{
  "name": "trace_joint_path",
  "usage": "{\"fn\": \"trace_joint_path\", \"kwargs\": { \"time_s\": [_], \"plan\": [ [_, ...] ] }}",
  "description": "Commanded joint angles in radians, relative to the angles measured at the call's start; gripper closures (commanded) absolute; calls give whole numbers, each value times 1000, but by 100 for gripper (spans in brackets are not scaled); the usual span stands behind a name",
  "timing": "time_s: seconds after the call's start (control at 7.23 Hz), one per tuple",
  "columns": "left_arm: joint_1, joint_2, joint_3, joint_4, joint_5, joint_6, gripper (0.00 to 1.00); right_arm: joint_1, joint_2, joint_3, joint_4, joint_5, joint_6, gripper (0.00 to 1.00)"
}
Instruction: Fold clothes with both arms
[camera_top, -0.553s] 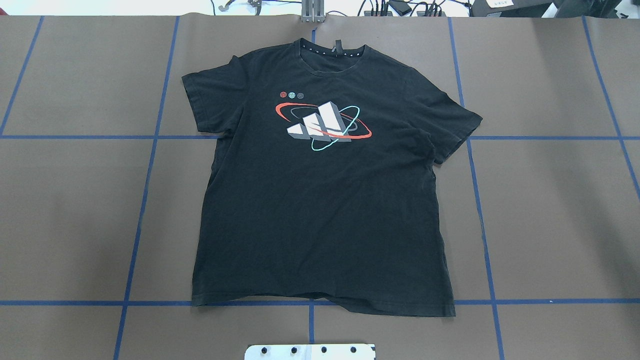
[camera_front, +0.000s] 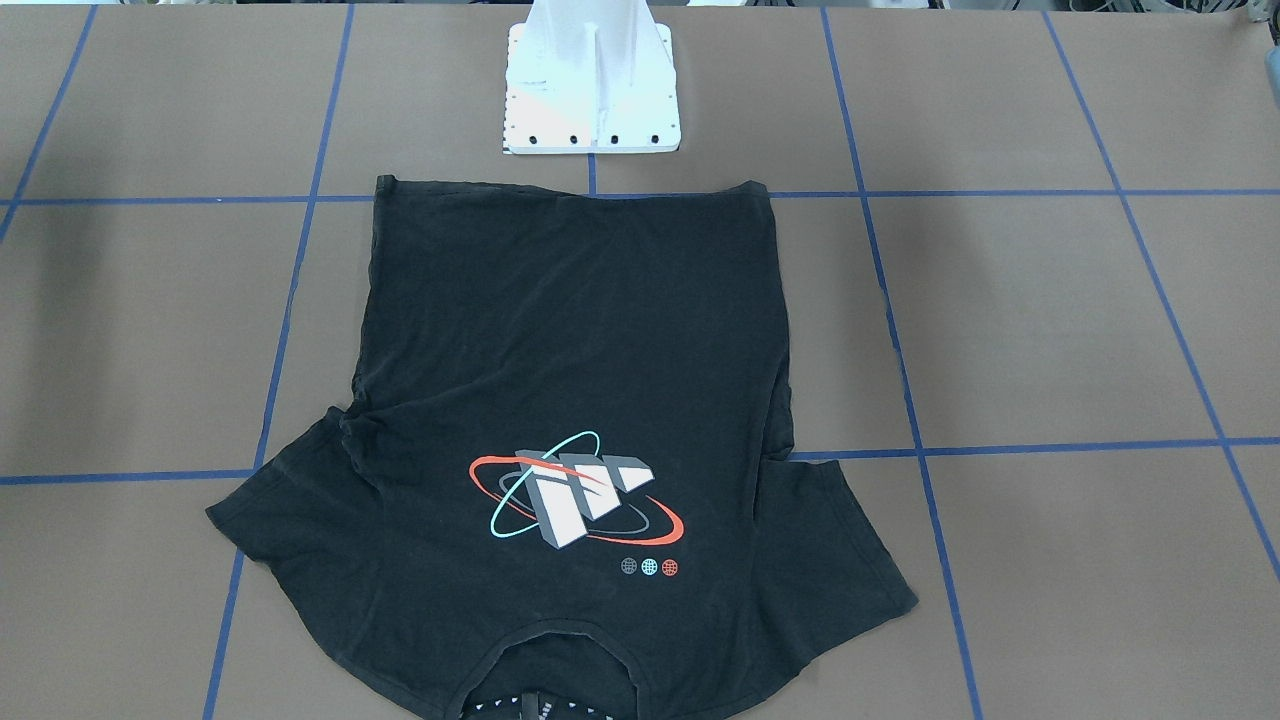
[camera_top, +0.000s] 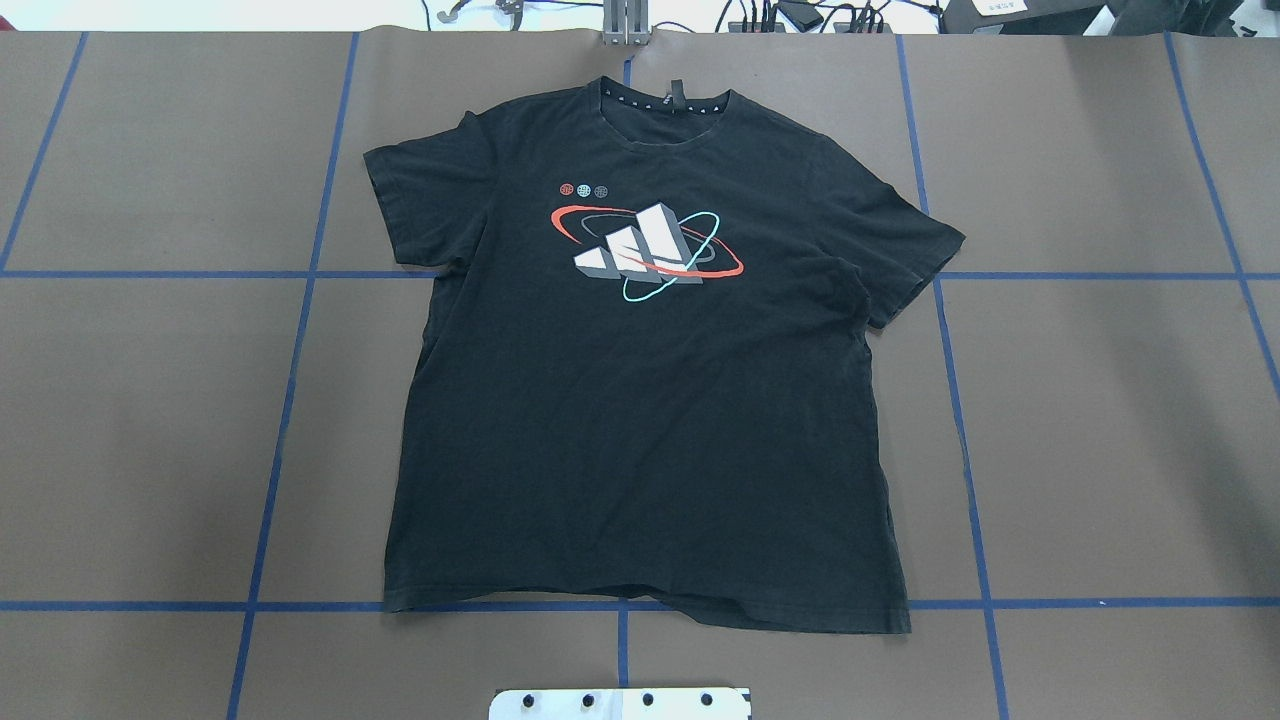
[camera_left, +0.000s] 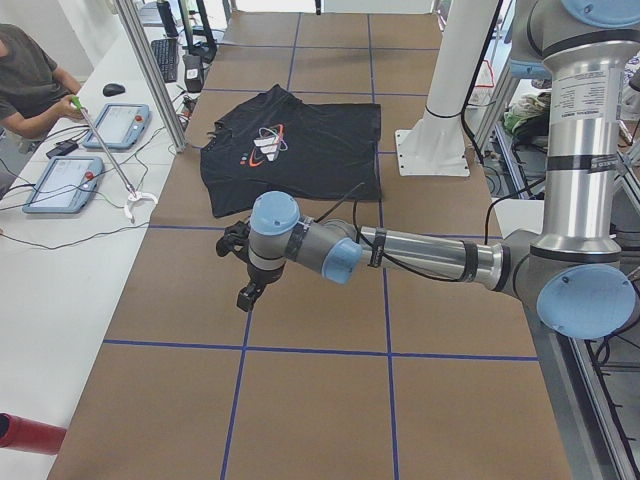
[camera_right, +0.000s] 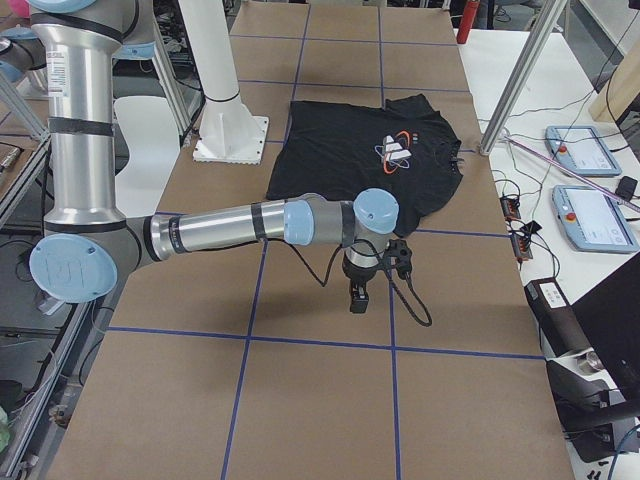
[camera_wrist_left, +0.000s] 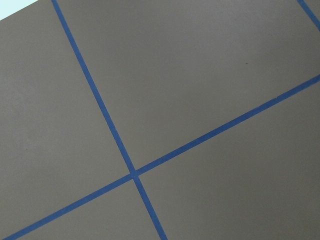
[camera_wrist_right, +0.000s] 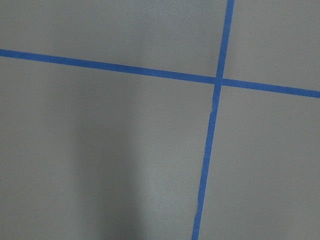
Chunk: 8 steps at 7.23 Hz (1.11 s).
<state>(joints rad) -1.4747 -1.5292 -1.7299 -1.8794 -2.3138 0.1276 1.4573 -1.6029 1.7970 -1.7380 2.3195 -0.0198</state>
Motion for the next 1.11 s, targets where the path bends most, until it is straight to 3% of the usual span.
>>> {"fn": "trace_joint_path", "kwargs": {
  "time_s": [0.0,0.28,0.55,0.83,0.97],
  "plan": [
    [-1,3,-10,-3,-4,1,0,0,-3,-1,2,8,0,0],
    [-1,3,-4,-6,-2,3,0,0,-3,1,2,8,-2,0],
    [-1,27,-8,-10,-2,1,0,-2,-2,16,6,96,0,0],
    [1,27,-13,-12,-4,3,0,-3,1,-8,116,109,1,0],
    [1,27,-13,-12,-25,1,0,-43,18,-71,179,127,77,0]
  ]
}}
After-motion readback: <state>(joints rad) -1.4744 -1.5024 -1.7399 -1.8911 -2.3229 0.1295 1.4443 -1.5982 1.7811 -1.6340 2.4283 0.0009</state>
